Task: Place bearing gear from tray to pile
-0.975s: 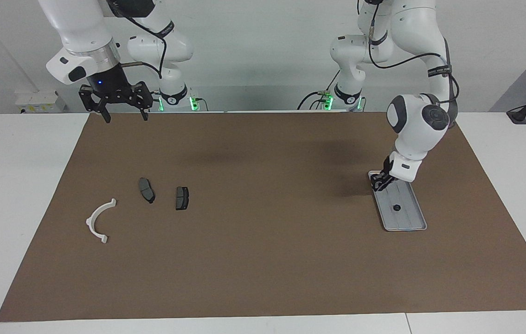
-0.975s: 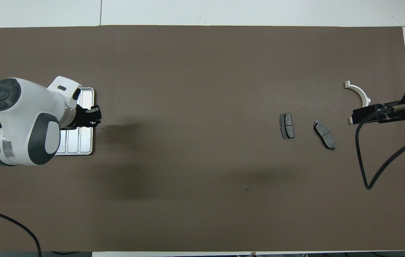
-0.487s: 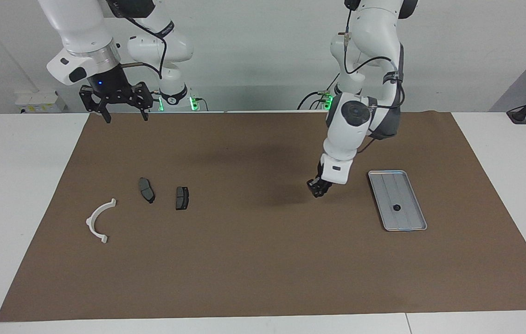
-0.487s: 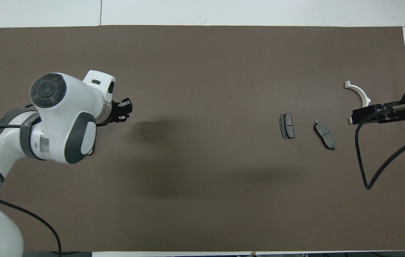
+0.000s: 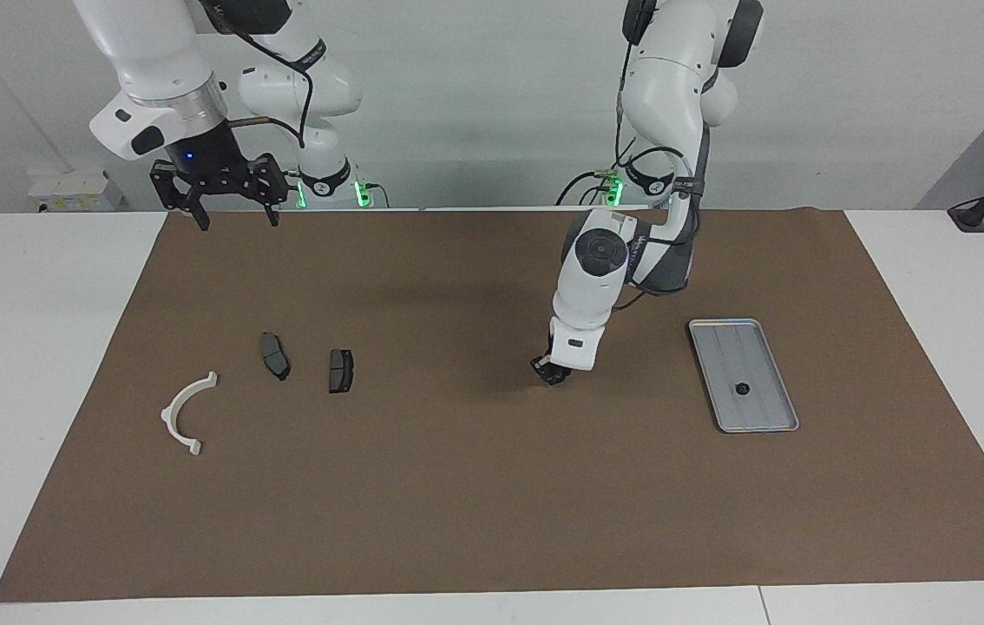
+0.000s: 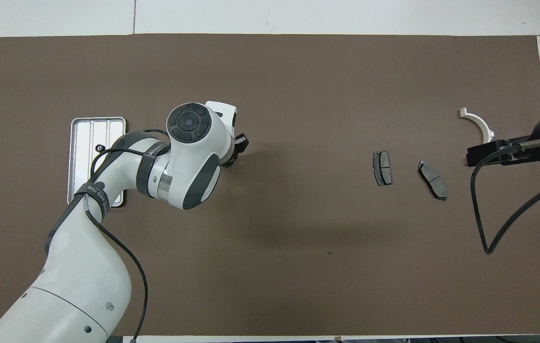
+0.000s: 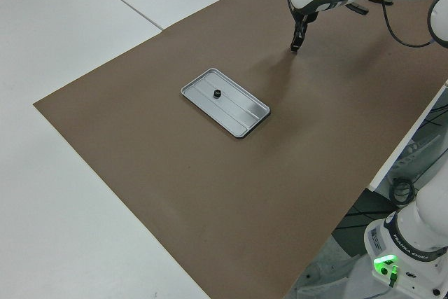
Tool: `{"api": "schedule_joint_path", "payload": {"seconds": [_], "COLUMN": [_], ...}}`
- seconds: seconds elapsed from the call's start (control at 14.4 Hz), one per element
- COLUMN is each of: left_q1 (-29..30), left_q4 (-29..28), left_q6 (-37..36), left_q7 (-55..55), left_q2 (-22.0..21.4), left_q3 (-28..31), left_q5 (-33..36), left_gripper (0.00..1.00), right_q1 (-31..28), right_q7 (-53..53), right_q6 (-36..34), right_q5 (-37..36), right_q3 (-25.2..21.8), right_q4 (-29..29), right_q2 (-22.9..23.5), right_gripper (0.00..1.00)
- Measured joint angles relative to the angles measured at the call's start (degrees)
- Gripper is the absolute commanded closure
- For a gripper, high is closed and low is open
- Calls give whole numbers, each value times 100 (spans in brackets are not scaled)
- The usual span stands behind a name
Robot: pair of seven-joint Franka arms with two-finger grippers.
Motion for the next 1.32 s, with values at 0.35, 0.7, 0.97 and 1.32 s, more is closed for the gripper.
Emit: {"api": "schedule_joint_path", "payload": {"seconds": [0.35, 0.7, 0.97, 1.32], "left_q1": [-6, -2, 151, 1464], "left_q4": [-147, -146, -68, -247], "left_q6": [63, 60, -305, -965], "left_q7": [-1, -1, 152, 2500], "left_q2": [-6, -9, -161, -779], "left_q3": [4, 21, 99, 149], "left_q5": [5, 140, 337, 372], "left_gripper": [89, 0, 0, 0], "right_q1": [0, 0, 122, 849], "right_q7": [0, 0, 293, 2161], "right_q6": [0, 0, 2, 345], "right_q5": [3, 4, 17, 47], "right_q3": [27, 29, 75, 101], "right_q4": [-24, -89, -99, -229], "right_q2": [-11, -48, -48, 44], "right_gripper": [0, 0, 0, 0]}}
